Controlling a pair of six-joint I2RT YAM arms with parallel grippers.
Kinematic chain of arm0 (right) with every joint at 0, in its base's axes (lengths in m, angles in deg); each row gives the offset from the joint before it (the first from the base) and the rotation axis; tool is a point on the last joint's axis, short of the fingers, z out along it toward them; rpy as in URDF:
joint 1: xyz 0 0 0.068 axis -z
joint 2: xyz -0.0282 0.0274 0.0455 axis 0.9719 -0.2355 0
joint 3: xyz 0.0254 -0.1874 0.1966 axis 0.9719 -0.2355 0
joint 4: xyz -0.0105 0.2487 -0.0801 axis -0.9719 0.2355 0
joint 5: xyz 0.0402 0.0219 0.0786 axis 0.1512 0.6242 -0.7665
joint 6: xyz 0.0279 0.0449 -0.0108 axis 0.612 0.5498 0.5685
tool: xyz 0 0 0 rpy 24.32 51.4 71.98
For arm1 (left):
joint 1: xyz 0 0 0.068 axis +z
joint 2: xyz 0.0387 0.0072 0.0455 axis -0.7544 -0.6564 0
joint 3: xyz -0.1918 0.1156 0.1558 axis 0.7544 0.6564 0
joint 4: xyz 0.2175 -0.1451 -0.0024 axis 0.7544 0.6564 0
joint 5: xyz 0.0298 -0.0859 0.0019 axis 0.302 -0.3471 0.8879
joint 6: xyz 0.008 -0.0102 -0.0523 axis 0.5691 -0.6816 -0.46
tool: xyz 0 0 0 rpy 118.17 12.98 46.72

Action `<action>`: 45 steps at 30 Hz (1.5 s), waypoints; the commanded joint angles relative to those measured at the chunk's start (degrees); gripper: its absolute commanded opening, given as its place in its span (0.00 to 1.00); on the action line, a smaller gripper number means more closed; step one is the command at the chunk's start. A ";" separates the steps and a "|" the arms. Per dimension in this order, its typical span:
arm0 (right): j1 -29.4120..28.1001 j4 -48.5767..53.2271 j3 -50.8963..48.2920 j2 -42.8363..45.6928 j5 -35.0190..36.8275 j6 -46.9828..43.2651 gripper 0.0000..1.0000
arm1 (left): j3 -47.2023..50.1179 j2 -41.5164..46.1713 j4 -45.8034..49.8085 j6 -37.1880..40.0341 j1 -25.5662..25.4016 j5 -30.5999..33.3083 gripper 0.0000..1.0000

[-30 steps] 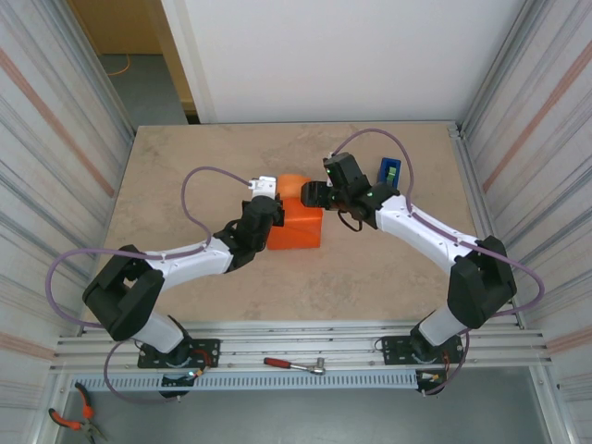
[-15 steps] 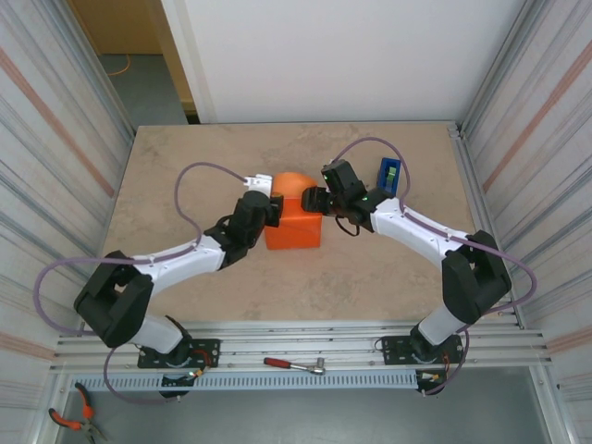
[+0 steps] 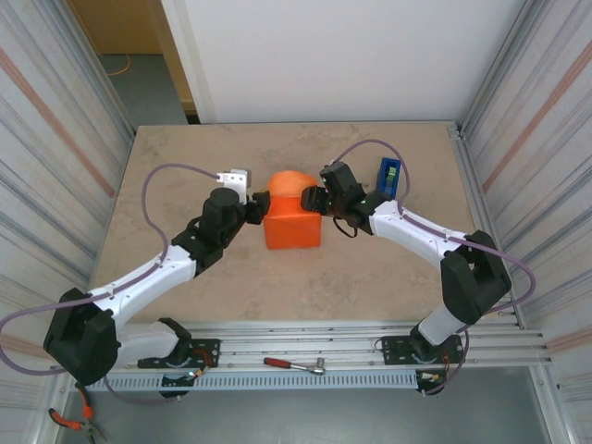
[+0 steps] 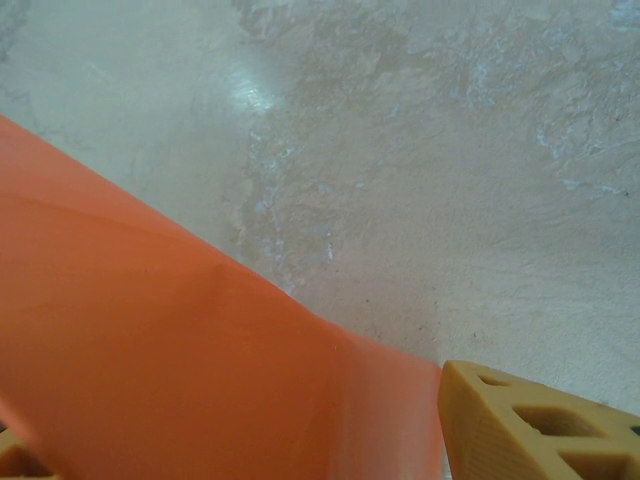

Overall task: Wrap the gift box in paper
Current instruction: Fold the wrapping paper for the gift box.

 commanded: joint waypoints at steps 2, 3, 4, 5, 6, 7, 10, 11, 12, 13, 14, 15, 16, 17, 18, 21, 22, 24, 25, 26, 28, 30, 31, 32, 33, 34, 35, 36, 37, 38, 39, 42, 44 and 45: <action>-1.13 4.76 -2.61 -1.39 1.51 1.02 0.62 | 1.03 -0.72 -0.76 -0.03 -1.56 -1.14 0.60; -1.17 5.02 -2.72 -1.33 1.57 1.11 0.62 | 1.12 -1.17 -0.78 0.09 -2.02 -0.90 0.60; -1.15 5.25 -2.85 -1.37 1.61 1.23 0.62 | 1.19 -1.46 -0.88 0.23 -2.50 -0.77 0.61; -1.36 5.65 -2.95 -1.39 1.76 1.33 0.62 | 1.33 -1.87 -0.99 0.58 -3.07 -0.07 0.61; -1.49 6.03 -3.03 -1.29 1.92 1.48 0.62 | 1.42 -2.29 -1.01 0.73 -3.56 0.82 0.61; -1.58 6.31 -3.19 -1.29 2.11 1.51 0.62 | 1.47 -2.56 -1.24 0.96 -3.86 1.27 0.61; -2.12 6.73 -3.82 -1.10 2.97 1.98 0.62 | 1.62 -3.89 -1.77 0.87 -4.07 2.56 0.60; -2.25 6.95 -3.89 -1.13 3.38 2.23 0.62 | 1.54 -4.35 -1.95 1.04 -4.07 2.83 0.59; -2.35 7.26 -3.93 -1.04 3.51 2.42 0.62 | 1.51 -4.71 -2.21 1.28 -4.12 3.14 0.58; -2.49 7.39 -4.03 -1.06 3.76 2.65 0.61 | 1.41 -4.93 -2.34 1.46 -4.07 3.32 0.57; -2.55 7.53 -4.12 -1.01 3.98 2.87 0.61 | 1.51 -5.08 -2.72 1.78 -4.11 3.52 0.55; -2.58 7.57 -4.32 -0.99 4.05 3.07 0.61 | 1.52 -5.26 -2.77 1.94 -4.07 3.80 0.52; -2.66 7.53 -4.37 -0.94 4.18 3.22 0.61 | 1.47 -5.40 -2.84 2.01 -4.07 3.98 0.50; -2.74 7.66 -4.41 -0.95 4.33 3.29 0.61 | 1.39 -5.43 -2.96 2.18 -3.97 4.10 0.47; -2.80 7.73 -4.46 -0.95 4.45 3.44 0.61 | 1.35 -5.54 -3.09 2.28 -4.00 4.22 0.45; -2.86 7.60 -4.53 -1.02 4.76 3.74 0.61 | 1.43 -5.60 -3.36 2.37 -3.68 4.08 0.42; -2.81 7.65 -4.39 -1.03 4.85 3.88 0.61 | 1.42 -5.71 -3.45 2.41 -3.56 4.18 0.40; -2.90 7.72 -4.36 -1.21 5.10 3.97 0.61 | 1.41 -5.76 -3.56 2.37 -3.21 3.98 0.36; -2.98 7.66 -4.28 -1.24 5.13 4.05 0.61 | 1.42 -5.69 -3.69 2.37 -3.06 3.99 0.36; -3.13 7.66 -4.22 -1.39 5.30 4.10 0.61 | 1.41 -5.70 -3.95 2.45 -2.95 3.98 0.34; -3.22 7.71 -4.20 -1.61 5.38 4.37 0.61 | 1.28 -5.81 -4.18 2.63 -2.77 3.90 0.32; -3.44 7.79 -4.24 -1.82 5.56 4.67 0.61 | 1.10 -6.03 -4.54 2.69 -2.42 3.66 0.27; -3.51 7.75 -4.23 -1.92 5.55 4.83 0.61 | 0.90 -6.21 -4.80 2.80 -2.20 3.47 0.23; -3.75 7.75 -4.34 -1.91 5.70 4.94 0.61 | 0.75 -6.46 -5.10 2.97 -2.02 3.18 0.19; -4.05 7.78 -4.39 -2.00 5.92 5.11 0.61 | 0.53 -6.80 -5.28 3.11 -1.88 2.99 0.16; -4.17 7.84 -4.50 -2.12 6.15 5.30 0.61 | 0.30 -6.97 -5.34 3.19 -1.71 2.85 0.15; -4.43 8.04 -4.46 -2.28 6.32 5.58 0.61 | 0.04 -7.25 -5.38 3.36 -1.59 2.87 0.15; -4.59 8.03 -4.58 -2.39 6.58 5.72 0.61 | -0.10 -7.34 -5.46 3.42 -1.56 3.17 0.16; -4.80 8.15 -4.62 -2.53 6.83 6.03 0.61 | -0.22 -7.51 -5.70 3.50 -1.50 3.36 0.20; -4.94 8.14 -4.62 -2.68 6.95 6.17 0.61 | -0.36 -7.63 -5.73 3.62 -1.31 3.13 0.23; -5.11 8.19 -4.63 -2.73 7.10 6.47 0.60 | -0.57 -7.83 -5.72 3.75 -1.13 2.89 0.24; -5.60 8.45 -4.67 -2.82 7.66 7.15 0.60 | -0.68 -8.41 -6.15 4.03 -0.74 2.49 0.15; -6.03 8.79 -4.70 -2.81 8.21 7.68 0.60 | -0.68 -8.68 -6.50 4.12 -0.38 1.86 0.03; -6.28 8.99 -4.72 -2.83 8.49 8.01 0.60 | -0.68 -8.86 -6.53 4.12 -0.13 1.65 0.00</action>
